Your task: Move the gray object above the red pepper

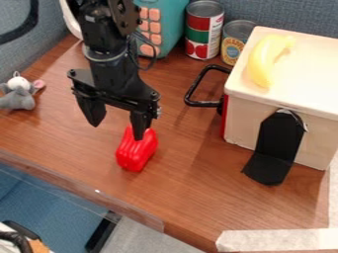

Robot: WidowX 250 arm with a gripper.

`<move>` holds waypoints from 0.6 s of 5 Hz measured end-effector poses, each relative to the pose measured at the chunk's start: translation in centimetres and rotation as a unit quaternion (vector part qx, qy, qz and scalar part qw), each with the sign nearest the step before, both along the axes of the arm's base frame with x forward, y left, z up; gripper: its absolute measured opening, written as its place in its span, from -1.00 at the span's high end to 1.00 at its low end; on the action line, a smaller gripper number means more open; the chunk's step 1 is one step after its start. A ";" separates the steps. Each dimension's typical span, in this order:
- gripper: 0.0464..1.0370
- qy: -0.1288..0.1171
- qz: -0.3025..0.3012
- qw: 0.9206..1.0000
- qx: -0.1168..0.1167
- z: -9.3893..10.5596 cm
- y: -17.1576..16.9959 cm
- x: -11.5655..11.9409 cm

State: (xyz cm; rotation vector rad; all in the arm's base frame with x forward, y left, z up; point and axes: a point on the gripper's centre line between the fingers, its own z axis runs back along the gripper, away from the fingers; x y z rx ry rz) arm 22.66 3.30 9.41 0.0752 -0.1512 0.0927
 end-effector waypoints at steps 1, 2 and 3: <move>-0.93 0.010 0.001 1.000 -0.005 -0.5 0.0 -0.1; -0.93 -0.011 0.055 0.998 -0.031 -0.5 5.2 0.1; -0.93 -0.027 0.102 0.993 -0.051 -0.5 9.7 1.1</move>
